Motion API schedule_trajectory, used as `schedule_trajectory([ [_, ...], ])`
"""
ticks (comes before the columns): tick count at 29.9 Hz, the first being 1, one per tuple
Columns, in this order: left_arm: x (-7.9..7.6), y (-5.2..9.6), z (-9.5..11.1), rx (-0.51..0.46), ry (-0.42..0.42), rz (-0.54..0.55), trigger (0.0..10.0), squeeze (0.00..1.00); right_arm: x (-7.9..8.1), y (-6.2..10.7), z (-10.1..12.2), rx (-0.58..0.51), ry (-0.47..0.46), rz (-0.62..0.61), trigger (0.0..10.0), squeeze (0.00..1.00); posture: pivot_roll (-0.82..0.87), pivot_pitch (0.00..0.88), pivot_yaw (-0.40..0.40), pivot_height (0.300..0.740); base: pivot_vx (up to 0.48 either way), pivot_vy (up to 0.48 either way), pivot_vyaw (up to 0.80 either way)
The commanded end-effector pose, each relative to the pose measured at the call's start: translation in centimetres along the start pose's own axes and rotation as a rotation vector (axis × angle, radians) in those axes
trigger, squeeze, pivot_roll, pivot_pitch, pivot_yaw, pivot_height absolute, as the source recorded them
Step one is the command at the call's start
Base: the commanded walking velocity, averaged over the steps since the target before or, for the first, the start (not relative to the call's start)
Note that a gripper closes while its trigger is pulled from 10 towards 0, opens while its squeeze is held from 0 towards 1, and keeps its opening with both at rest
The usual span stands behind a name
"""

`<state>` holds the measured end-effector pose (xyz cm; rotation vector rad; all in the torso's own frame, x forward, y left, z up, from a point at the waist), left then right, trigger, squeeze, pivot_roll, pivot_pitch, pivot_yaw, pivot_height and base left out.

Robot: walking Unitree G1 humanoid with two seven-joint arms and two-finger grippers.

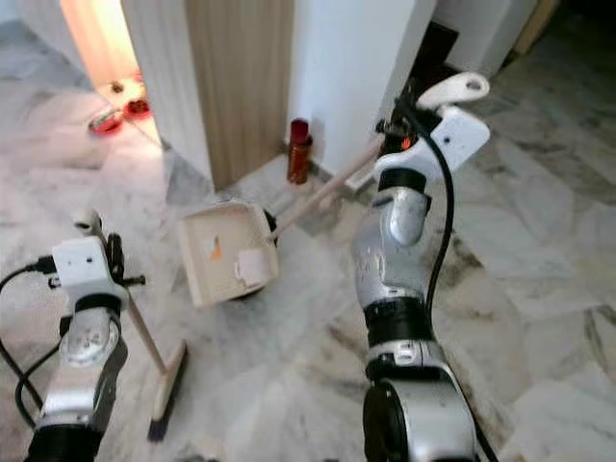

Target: Sweep floor

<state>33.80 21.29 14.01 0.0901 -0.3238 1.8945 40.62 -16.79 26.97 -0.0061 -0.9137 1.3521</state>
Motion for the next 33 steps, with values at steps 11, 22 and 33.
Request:
schedule_trajectory([
  [11,0.69,-0.26,1.24,-0.048,-0.007,0.027,10.0,0.0,2.09,-0.57,1.78,-0.068,-0.042,0.071,10.0,0.0,0.19,0.113,-0.125,0.74,0.3,0.0,0.04],
  [22,0.73,-0.23,1.28,-0.049,-0.008,0.034,10.0,0.0,2.18,-0.54,1.69,-0.058,-0.054,0.079,10.0,0.0,0.19,0.115,-0.13,0.74,0.301,0.0,0.0],
  [33,0.74,-0.25,1.31,-0.05,-0.006,0.033,10.0,0.0,2.14,-0.49,1.54,-0.05,-0.054,0.076,10.0,0.0,0.18,0.115,-0.129,0.74,0.3,0.0,0.0],
])
Point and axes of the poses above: a point about 5 cm out from each wrist's last joint towards the gripper, its own y axis pointing back from the gripper into the wrist, its own z axis along the axis of the wrist's last joint, x = y × z, the point moved 4 cm from there along -y, pointing out of the wrist towards the gripper, and after that the axes turned 10 degrees about -y, right-handed, at the moved point
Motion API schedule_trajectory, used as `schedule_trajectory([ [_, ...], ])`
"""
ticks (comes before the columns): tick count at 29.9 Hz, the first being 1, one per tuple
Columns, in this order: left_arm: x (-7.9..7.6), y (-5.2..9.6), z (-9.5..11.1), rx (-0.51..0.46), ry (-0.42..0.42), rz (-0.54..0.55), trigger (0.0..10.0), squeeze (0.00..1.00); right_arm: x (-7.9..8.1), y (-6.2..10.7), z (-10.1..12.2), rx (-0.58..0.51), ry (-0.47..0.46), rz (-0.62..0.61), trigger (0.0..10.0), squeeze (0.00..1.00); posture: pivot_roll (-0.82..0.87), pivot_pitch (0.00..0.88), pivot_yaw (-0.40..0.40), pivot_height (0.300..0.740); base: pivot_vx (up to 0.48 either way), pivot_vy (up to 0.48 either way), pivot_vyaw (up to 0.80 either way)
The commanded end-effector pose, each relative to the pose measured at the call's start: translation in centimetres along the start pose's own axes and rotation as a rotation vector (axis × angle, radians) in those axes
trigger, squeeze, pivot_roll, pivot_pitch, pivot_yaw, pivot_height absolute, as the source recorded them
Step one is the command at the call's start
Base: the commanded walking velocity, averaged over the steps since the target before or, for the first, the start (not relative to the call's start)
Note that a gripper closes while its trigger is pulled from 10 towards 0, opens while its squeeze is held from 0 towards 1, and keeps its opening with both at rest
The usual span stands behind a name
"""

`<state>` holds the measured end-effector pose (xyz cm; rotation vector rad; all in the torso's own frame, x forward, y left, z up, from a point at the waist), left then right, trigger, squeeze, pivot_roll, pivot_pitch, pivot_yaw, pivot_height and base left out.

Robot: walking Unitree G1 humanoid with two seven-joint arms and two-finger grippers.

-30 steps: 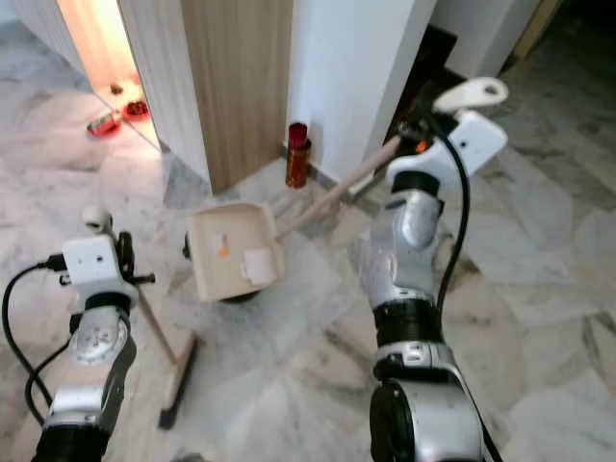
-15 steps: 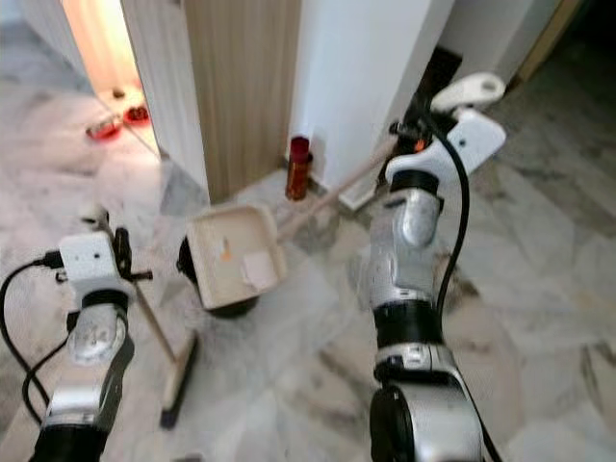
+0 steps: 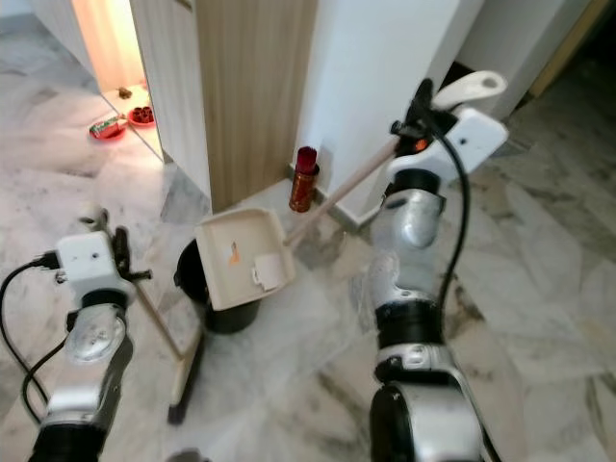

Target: Sweep floor

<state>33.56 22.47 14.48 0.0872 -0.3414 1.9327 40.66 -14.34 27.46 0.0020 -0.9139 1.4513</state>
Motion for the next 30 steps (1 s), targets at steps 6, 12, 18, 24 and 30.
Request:
schedule_trajectory([
  [6,-0.6,-0.02,1.17,-0.042,0.005,-0.008,10.0,0.0,-0.21,-0.75,2.44,-0.089,-0.031,-0.006,10.0,0.0,0.18,0.114,-0.129,0.74,0.3,0.0,0.0],
  [12,-0.63,-0.05,1.19,-0.042,0.008,-0.009,10.0,0.0,-0.18,-0.74,2.43,-0.089,-0.032,-0.006,10.0,0.0,0.18,0.113,-0.13,0.74,0.301,0.0,0.0],
  [18,-0.67,-0.04,1.18,-0.04,0.006,-0.008,10.0,0.0,-0.17,-0.73,2.4,-0.085,-0.036,-0.004,10.0,0.0,0.18,0.116,-0.132,0.74,0.302,0.0,0.0],
  [24,-0.68,-0.03,1.15,-0.039,0.007,-0.008,10.0,0.0,-0.13,-0.72,2.41,-0.085,-0.034,-0.004,10.0,0.0,0.18,0.117,-0.133,0.74,0.303,0.0,0.0],
  [30,-0.7,-0.01,1.16,-0.039,0.007,-0.006,10.0,0.0,-0.15,-0.75,2.42,-0.084,-0.038,-0.004,10.0,0.0,0.18,0.119,-0.134,0.74,0.3,0.0,0.0],
])
Point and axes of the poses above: a point about 5 cm out from each wrist's last joint towards the gripper, its own y axis pointing back from the gripper into the wrist, its own z axis along the axis of the wrist's last joint, x = y × z, the point moved 4 cm from there along -y, pointing out of the wrist towards the gripper, and after that the axes turned 10 degrees about -y, right-handed, at the moved point
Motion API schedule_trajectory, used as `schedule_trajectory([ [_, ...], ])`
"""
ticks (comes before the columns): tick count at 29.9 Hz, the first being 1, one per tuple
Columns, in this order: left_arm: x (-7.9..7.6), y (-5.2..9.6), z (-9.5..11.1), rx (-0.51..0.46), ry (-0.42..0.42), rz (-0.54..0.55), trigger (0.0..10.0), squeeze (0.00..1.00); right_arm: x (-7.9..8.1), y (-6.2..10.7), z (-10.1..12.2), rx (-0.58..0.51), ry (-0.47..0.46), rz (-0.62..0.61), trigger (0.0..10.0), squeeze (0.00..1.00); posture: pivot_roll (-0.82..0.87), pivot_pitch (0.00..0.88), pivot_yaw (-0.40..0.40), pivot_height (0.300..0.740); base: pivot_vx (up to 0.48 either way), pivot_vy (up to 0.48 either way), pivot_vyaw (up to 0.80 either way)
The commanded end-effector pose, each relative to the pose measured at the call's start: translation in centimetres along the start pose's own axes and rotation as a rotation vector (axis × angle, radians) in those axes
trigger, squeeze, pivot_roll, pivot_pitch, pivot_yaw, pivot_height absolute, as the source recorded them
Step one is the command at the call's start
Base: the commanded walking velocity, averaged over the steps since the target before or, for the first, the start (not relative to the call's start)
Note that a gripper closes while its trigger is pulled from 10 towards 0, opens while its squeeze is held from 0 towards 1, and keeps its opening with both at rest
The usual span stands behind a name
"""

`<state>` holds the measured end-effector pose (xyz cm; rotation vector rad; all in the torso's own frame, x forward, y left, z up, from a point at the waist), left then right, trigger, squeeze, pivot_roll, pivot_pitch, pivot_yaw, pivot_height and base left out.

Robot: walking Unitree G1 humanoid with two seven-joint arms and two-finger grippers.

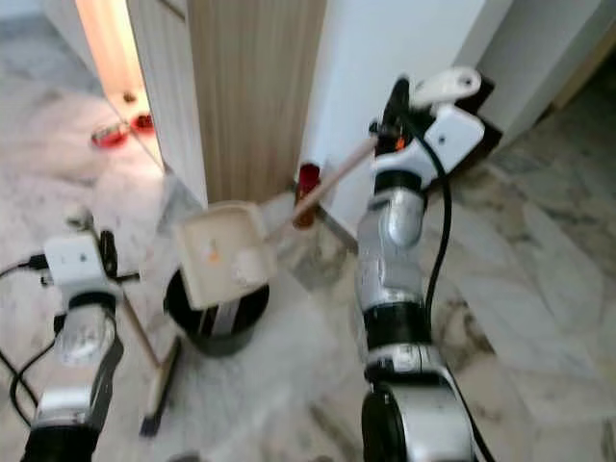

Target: Sweep floor

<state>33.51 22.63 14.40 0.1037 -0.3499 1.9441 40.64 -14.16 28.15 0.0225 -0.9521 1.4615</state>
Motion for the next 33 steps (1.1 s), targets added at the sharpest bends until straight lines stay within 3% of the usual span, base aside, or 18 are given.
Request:
schedule_trajectory([
  [1,-0.8,0.0,1.3,-0.043,0.023,-0.016,10.0,0.0,-0.6,-0.4,2.1,-0.079,0.002,-0.011,10.0,0.0,0.18,0.119,-0.134,0.74,0.3,0.0,0.0],
  [10,-1.0,0.1,1.4,-0.051,0.031,-0.026,10.0,0.0,-0.3,-0.5,2.3,-0.088,0.001,0.0,10.0,0.0,0.18,0.121,-0.135,0.74,0.062,0.0,0.0],
  [20,-1.1,0.1,1.4,-0.05,0.033,-0.03,10.0,0.0,1.4,-0.3,2.7,-0.115,0.019,0.083,10.0,0.0,0.18,0.123,-0.136,0.74,0.0,0.0,0.0],
  [33,-1.2,0.2,1.4,-0.054,0.036,-0.032,10.0,0.0,4.8,0.3,3.8,-0.183,0.097,0.261,10.0,0.0,0.18,0.123,-0.137,0.74,0.0,0.0,0.0],
])
Point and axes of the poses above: a point about 5 cm out from each wrist's last joint towards the gripper, its own y axis pointing back from the gripper into the wrist, its own z axis along the axis of the wrist's last joint, x = y × z, the point moved 4 cm from there along -y, pointing out of the wrist towards the gripper, and after that the axes turned 10 degrees about -y, right-handed, at the moved point
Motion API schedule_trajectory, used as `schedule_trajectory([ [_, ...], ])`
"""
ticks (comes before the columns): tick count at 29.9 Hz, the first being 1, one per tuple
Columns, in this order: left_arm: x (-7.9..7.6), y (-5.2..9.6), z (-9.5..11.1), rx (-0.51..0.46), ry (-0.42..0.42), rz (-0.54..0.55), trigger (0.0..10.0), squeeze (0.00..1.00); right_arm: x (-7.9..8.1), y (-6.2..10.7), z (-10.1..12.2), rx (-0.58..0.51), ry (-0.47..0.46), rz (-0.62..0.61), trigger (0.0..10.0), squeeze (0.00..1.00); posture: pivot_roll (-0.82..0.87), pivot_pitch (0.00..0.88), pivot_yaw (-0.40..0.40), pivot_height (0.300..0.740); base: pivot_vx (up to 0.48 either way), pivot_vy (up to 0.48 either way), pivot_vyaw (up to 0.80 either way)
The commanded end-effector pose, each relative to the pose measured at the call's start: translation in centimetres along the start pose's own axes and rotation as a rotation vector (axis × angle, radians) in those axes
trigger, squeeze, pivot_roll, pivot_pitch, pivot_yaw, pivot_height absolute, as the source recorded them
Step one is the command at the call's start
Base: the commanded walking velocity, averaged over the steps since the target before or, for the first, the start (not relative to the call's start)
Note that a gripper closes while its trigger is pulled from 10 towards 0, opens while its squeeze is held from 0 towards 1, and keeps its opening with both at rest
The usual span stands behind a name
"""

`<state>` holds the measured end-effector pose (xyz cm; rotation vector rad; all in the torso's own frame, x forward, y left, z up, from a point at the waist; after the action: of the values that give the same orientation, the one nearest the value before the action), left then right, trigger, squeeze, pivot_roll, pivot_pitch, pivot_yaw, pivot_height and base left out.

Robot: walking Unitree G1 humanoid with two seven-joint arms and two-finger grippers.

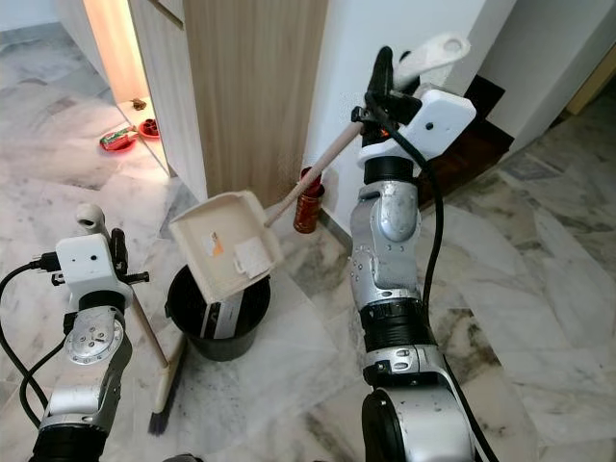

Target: Sweep floor

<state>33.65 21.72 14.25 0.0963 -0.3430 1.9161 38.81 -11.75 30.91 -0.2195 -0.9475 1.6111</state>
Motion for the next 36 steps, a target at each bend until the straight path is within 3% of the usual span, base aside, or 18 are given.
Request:
schedule_trajectory([
  [1,-0.3,-0.1,1.3,-0.051,0.026,-0.005,10.0,0.0,1.2,-0.5,2.6,-0.118,0.014,0.063,10.0,0.0,0.18,0.124,-0.137,0.74,0.0,0.0,0.0],
  [4,-0.3,-0.1,1.3,-0.051,0.027,-0.006,10.0,0.0,1.7,-0.4,2.7,-0.122,0.02,0.095,10.0,0.0,0.18,0.124,-0.138,0.74,0.0,0.0,0.0],
  [16,-0.5,-0.1,1.3,-0.054,0.031,-0.013,10.0,0.0,6.6,1.4,3.3,-0.15,0.039,0.379,10.0,0.0,0.18,0.122,-0.138,0.74,0.0,0.0,0.0],
  [30,-0.6,-0.2,1.4,-0.056,0.035,-0.016,10.0,0.0,9.7,3.1,4.6,-0.211,0.132,0.544,10.0,0.0,0.17,0.123,-0.136,0.74,0.0,0.0,0.0],
  [36,-0.7,-0.2,1.4,-0.057,0.035,-0.019,10.0,0.0,10.1,3.3,4.6,-0.208,0.13,0.559,10.0,0.0,0.18,0.122,-0.136,0.74,0.0,0.0,0.0],
])
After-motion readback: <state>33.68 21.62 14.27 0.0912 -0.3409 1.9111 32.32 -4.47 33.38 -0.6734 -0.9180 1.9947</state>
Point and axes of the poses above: a point about 5 cm out from each wrist's last joint towards the gripper, its own y axis pointing back from the gripper into the wrist, its own z axis along the axis of the wrist's last joint, x = y × z, the point moved 4 cm from there along -y, pointing out of the wrist towards the gripper, and after that the axes turned 10 degrees about -y, right-handed, at the moved point
